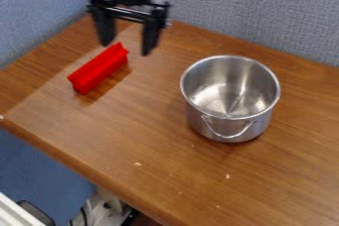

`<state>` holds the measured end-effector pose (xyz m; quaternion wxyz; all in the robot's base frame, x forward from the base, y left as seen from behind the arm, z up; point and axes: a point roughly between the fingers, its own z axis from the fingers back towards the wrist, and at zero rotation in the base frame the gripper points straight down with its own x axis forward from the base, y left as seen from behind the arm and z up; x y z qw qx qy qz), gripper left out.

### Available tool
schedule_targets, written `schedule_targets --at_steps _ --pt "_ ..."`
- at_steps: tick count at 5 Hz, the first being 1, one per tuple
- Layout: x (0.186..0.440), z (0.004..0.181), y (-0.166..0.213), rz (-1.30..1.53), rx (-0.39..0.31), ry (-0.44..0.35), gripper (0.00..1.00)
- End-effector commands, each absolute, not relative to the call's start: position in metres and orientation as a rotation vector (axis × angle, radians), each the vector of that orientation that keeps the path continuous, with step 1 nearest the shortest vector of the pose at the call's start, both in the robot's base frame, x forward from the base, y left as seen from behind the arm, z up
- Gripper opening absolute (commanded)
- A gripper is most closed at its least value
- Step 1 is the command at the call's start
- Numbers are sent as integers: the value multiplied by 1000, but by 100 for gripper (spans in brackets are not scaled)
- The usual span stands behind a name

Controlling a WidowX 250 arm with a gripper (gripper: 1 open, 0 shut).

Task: Put the red object in the metal pot

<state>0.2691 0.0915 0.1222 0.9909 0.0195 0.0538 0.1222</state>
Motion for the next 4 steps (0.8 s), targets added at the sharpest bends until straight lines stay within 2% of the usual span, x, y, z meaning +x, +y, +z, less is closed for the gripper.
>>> schedule_targets --at_steps 1,2,4 --pt "260 142 116 271 84 16 100" --pt "255 142 133 321 91 0 100" --pt "253 124 157 161 66 -31 100"
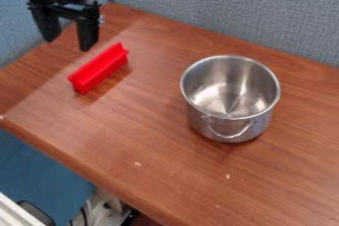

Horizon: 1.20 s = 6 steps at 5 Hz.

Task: Put the red object in the metal pot

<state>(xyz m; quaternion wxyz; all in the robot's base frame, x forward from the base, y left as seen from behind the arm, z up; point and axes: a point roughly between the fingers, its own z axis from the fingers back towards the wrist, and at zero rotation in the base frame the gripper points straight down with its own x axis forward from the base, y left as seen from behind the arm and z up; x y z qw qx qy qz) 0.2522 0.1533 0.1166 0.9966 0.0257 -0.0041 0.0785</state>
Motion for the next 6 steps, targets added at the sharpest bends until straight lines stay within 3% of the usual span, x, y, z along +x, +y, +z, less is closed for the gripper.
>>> schedule_targets --at_steps 1,2,5,6 --pt "256 108 154 199 80 -45 100" --pt "257 98 144 236 73 -61 100" --pt "295 69 159 296 89 -113 100" --pt "288 83 159 288 92 -116 100"
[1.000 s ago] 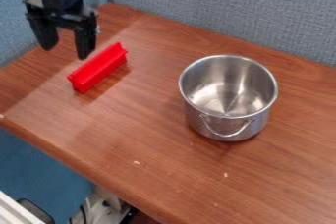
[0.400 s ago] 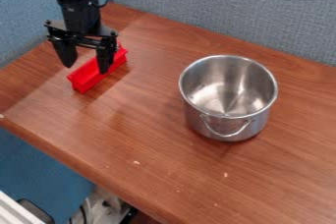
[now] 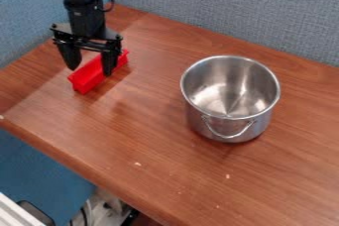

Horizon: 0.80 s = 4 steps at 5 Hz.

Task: Put the red object in the metal pot

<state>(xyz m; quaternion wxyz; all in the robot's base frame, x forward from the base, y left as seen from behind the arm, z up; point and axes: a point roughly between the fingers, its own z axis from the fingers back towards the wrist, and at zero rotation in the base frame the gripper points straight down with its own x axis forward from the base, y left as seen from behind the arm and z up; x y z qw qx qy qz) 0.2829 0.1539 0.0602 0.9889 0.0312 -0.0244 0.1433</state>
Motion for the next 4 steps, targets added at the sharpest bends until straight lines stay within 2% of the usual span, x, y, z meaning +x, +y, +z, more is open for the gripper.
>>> schedule_targets --at_steps 1,3,4 --pt "280 101 158 286 86 -123 100" --pt "274 99 140 235 83 -157 100" --pt "279 91 149 163 93 -174 100"
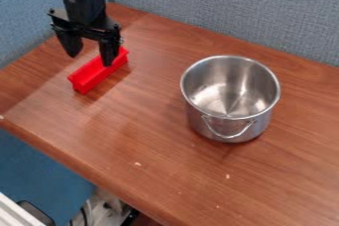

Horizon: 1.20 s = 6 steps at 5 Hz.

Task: Put the red object in the metal pot

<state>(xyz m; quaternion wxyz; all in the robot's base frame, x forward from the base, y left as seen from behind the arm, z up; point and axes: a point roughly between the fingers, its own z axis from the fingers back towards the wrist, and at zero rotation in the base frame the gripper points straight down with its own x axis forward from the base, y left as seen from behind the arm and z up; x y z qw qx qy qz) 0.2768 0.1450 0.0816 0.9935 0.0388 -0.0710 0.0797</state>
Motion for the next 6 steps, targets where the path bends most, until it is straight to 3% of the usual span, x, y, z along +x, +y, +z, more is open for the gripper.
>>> schedule_targets --at_steps 1,3,4,6 --pt "280 84 156 91 97 -169 100" --pt "279 70 167 80 113 -142 100" --pt "276 64 172 121 115 -121 0" --pt "286 62 176 59 100 -135 0"
